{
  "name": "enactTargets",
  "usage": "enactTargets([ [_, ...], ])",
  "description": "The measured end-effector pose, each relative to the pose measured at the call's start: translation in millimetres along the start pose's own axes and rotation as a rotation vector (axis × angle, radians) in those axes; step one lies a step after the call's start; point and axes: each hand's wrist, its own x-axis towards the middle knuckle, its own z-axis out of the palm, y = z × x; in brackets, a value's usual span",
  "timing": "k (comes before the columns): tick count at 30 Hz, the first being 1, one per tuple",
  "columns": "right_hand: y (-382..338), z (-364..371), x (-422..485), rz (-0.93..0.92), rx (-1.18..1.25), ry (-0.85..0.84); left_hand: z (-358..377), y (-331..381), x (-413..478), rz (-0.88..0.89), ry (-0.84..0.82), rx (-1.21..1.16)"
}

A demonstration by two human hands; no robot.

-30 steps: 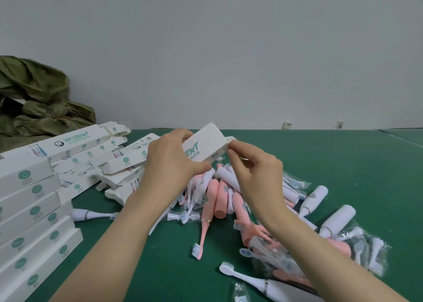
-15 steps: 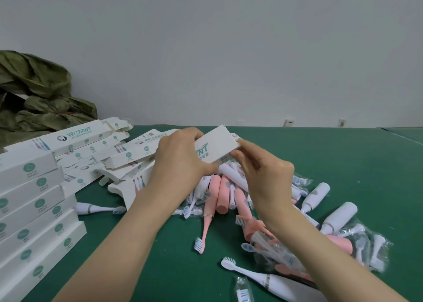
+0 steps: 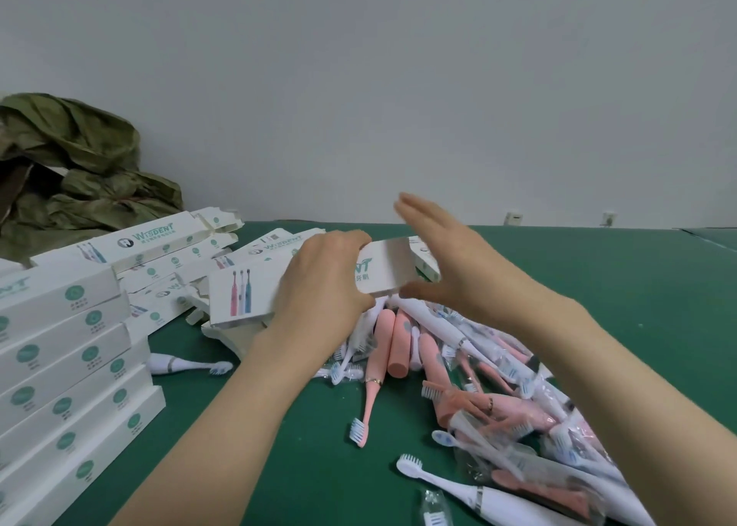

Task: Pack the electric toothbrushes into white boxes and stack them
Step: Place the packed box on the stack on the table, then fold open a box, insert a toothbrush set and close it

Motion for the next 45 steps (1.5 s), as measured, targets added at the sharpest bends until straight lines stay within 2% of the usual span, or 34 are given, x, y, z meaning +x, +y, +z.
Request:
enactTargets([
  [2, -9, 0, 7, -0.127, -0.133, -0.070, 4, -5, 2, 0.004, 0.020, 0.000],
  [5, -15, 1, 15, -0.228, -0.291, -0.064, 9, -11, 4, 0.011, 0.042, -0.048],
  [8, -1, -9, 26, -0.233, -0.315, -0.009, 10, -9, 3, 0.060, 0.050, 0.013],
  [10, 23, -14, 32, -0.040, -0.257, 0.132, 6, -10, 2, 0.031, 0.056, 0.141],
  [12, 55, -17, 40, 0.306, -0.142, 0.253, -2, -19, 3, -0.073, -0.021, 0.240],
  [14, 87, -12, 47, 0.634, 0.021, 0.287, -6, -28, 1, -0.280, -0.231, 0.324],
  [16, 109, 3, 55, 0.836, 0.069, 0.229, -5, -31, -2, -0.405, -0.426, 0.408],
  [23, 145, 77, 76, 0.943, 0.007, 0.077, 5, -50, 1, -0.419, -0.518, 0.429],
  [25, 149, 92, 76, 0.954, 0.024, 0.044, 5, -58, 2, -0.448, -0.489, 0.410],
  [29, 153, 96, 76, 0.949, 0.044, 0.004, 16, -72, 6, -0.466, -0.329, 0.354],
  [32, 153, 93, 76, 0.961, 0.032, -0.042, 28, -81, 2, -0.472, -0.364, 0.410],
  [34, 148, 91, 76, 0.933, -0.013, 0.031, 33, -85, 0, -0.480, -0.363, 0.419],
  [37, 126, 81, 76, 0.776, -0.070, 0.169, 31, -90, 1, -0.454, -0.235, 0.349],
  [42, 66, 59, 70, 0.453, 0.125, -0.016, 1, -83, 12, -0.416, 0.017, 0.031],
  [45, 18, 47, 58, 0.195, 0.259, 0.020, -37, -62, 17, -0.259, 0.212, -0.174],
])
